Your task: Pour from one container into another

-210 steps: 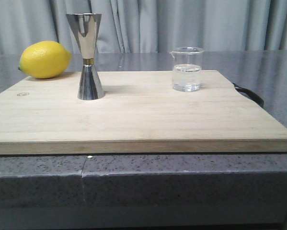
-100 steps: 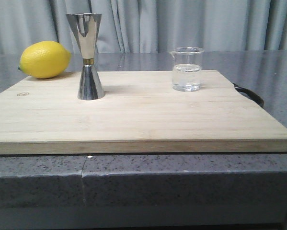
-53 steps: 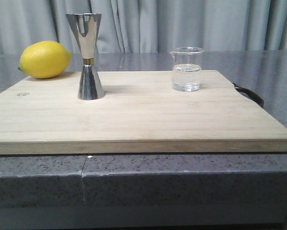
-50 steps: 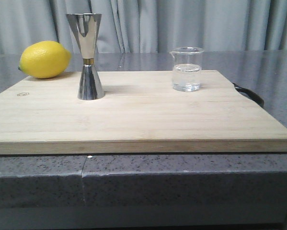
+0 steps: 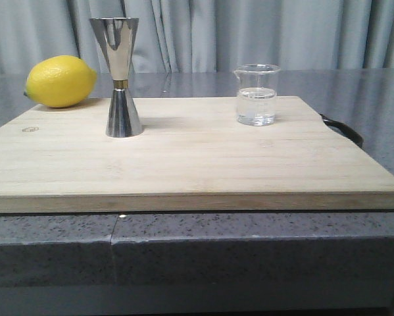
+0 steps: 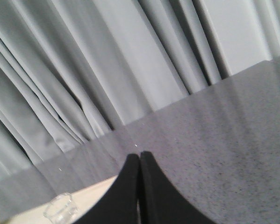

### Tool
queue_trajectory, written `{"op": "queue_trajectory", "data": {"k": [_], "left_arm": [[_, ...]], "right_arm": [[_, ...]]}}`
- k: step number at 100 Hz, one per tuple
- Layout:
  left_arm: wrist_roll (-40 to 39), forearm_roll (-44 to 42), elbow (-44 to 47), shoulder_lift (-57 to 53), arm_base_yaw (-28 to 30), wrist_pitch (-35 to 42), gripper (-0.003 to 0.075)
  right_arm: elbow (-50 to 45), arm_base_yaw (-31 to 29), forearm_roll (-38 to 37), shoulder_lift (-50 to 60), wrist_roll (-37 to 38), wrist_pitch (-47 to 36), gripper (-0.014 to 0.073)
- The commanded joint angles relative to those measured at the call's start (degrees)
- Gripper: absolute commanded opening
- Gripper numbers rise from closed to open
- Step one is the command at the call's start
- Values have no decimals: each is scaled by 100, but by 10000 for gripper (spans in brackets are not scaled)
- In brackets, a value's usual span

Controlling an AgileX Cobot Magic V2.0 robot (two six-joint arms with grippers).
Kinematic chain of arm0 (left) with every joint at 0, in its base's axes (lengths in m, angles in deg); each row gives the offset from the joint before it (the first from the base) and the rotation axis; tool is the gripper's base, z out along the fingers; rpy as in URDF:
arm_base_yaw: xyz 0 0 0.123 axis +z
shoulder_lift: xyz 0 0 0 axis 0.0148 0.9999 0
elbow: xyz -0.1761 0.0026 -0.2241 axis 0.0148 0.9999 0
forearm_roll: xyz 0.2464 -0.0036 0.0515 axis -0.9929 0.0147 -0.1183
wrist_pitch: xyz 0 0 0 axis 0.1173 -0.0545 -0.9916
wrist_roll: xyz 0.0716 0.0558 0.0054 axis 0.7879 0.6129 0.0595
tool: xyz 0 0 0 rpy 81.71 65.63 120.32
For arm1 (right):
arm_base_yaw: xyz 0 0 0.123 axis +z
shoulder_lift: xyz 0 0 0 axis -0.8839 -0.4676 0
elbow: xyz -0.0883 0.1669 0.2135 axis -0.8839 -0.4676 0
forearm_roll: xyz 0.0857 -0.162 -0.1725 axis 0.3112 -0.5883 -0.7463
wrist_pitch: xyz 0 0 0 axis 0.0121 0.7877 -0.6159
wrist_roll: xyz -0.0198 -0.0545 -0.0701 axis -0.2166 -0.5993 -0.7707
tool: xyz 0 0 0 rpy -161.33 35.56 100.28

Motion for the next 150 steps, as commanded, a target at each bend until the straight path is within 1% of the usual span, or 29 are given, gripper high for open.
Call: {"op": "queue_trajectory", "data": {"k": [1,9,19,23,32,39,46,49,55,58,61,65,68,72,75,88,109,116,126,150], "left_arm": [[308,-62,-786,687,-62,-501,-19],[861,149,-1260,1375,-137,-983,-19],[1531,709,-1666,2112,-298,-1081,-19],[1889,872,-1808,2384,-395,-1081,-19],[2337,1006,-1986,2884,-594,-1094,-17],[2573,1006,-2069,3187,-786,-1068,4],[2675,1006,-2078,3416,-999,-949,62],[2752,1006,-2078,3498,-1089,-904,97],[2916,1006,-2078,3648,-1280,-781,190],[2938,1006,-2078,3741,-1405,-710,236],[2938,1006,-2078,3820,-1509,-632,295],[2950,1006,-2078,3943,-1673,-501,351],[2950,1006,-2078,4024,-1781,-396,400],[2950,1006,-2078,4150,-1953,-211,435],[2958,1006,-2078,4258,-2070,-59,456],[2980,983,-2078,4818,-2662,754,462],[2980,925,-2078,5793,-3463,1692,462],[2980,925,-2078,6079,-3636,2023,462],[2969,925,-2078,6403,-3802,2300,462],[2898,925,-2078,6915,-4005,2946,462]], "right_arm": [[835,149,-95,-772,-848,339,-75],[1262,323,-95,-1495,-1401,596,-75],[1602,597,-95,-2294,-1924,632,-75],[1696,715,-95,-2608,-1995,621,-74],[1781,923,-95,-3160,-2055,483,-67],[1781,1042,-95,-3530,-2055,279,-24],[1781,1106,-95,-3836,-2055,51,52],[1781,1122,-95,-3975,-2055,-85,104],[1781,1122,-95,-4179,-2055,-315,198],[1781,1122,-95,-4317,-2055,-434,260],[1781,1122,-95,-4422,-2055,-580,308],[1781,1122,-95,-4569,-2055,-706,370],[1781,1122,-64,-4663,-2055,-831,401],[1781,1122,-33,-4799,-2055,-946,428],[1771,1122,-32,-4865,-2055,-1038,432],[1771,1122,-32,-5240,-2055,-1316,432],[1761,1122,-25,-5572,-2055,-1375,432],[1751,1122,-25,-5598,-2055,-1375,432],[1751,1122,-25,-5600,-2055,-1375,432],[1751,1122,-25,-5600,-2055,-1412,432]]}}
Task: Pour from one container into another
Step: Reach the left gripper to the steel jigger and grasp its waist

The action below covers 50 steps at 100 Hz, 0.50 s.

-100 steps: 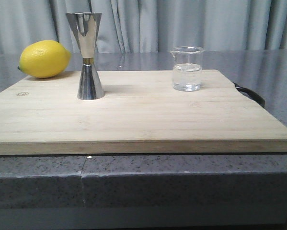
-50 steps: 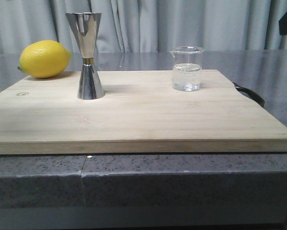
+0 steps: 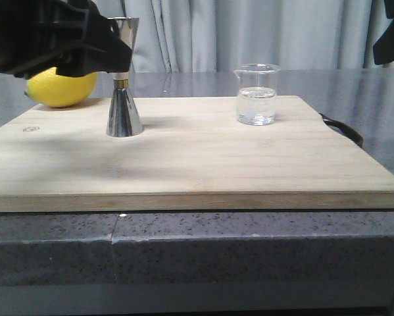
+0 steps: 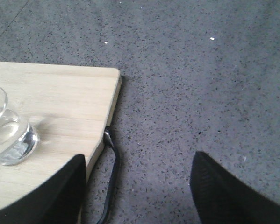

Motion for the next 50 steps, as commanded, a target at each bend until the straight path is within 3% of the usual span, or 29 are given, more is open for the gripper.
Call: {"op": "queue_trajectory", "data": {"k": [1,32,50], "left_arm": [[-83,16,-189,28,-91,748,462],[-408,-26,-189,601,-120,1565,462],[-1123,-671,-189,923,-120,1890,462]], "right_arm": [[185,10,-15,72,-59,-450,432],[185,10,-15,62,-59,-609,432],[185,10,-15,49,-59,-609,432]]}}
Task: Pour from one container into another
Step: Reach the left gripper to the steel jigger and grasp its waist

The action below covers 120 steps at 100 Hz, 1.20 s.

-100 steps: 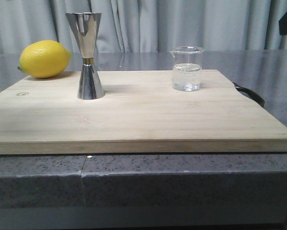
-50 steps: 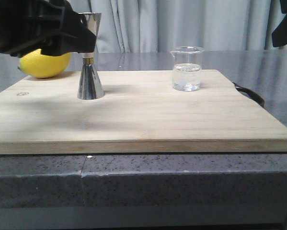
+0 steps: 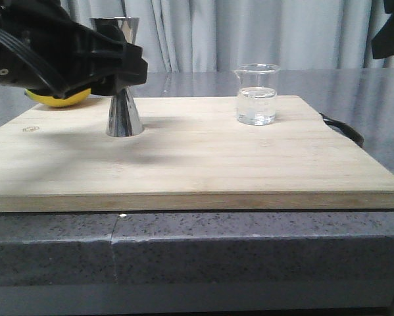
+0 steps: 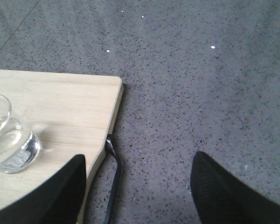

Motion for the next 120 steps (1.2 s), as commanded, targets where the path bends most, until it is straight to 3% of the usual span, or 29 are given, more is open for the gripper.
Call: {"op": "queue_trajectory", "data": {"k": [1,33,47,76,99,120], "left_arm": [[-417,-388,-176,-7,-42,628,462],[-555,-504,-176,144,-42,807,451],[-555,-504,-176,144,-42,807,375],[-555,-504,-176,144,-42,797,126],[-555,-504,-176,144,-42,797,-20],[-555,-763,-176,62,-70,873,-20]], "right_arm": [[185,10,-15,64,-59,-495,432],[185,10,-15,64,-59,-523,432],[185,10,-15,64,-59,-523,432],[185,10,-15,64,-59,-523,432],[185,10,-15,64,-59,-523,431],[172,256,-63,64,-59,-691,423]]}}
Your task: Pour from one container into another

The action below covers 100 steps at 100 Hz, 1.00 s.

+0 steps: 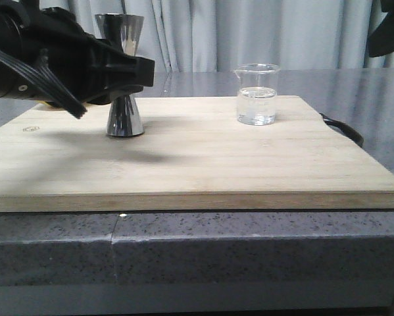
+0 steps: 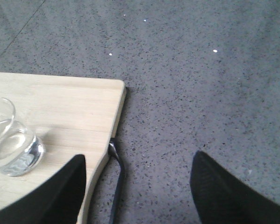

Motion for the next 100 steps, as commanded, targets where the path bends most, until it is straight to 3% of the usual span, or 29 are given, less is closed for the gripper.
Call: {"op": "queue_trajectory", "data": {"k": [1,18,63,83,100], "left_arm": [[-52,-282,-176,-255,-82,530,-20],[-52,-444,-271,-606,-269,535,-20],[-52,-444,-283,-1530,-351,59,-20],[-52,-444,-283,-1530,-351,-47,-20],[-52,-444,-283,-1530,-351,-47,-20]], "right_arm": [[166,180,-63,77,-59,-578,423],[3,632,-229,1,-59,-1267,424],[3,1121,-232,-976,-59,-1996,433],[3,1282,-281,-1295,-59,-2402,579],[3,1282,-281,-1520,-59,-2678,598]]}}
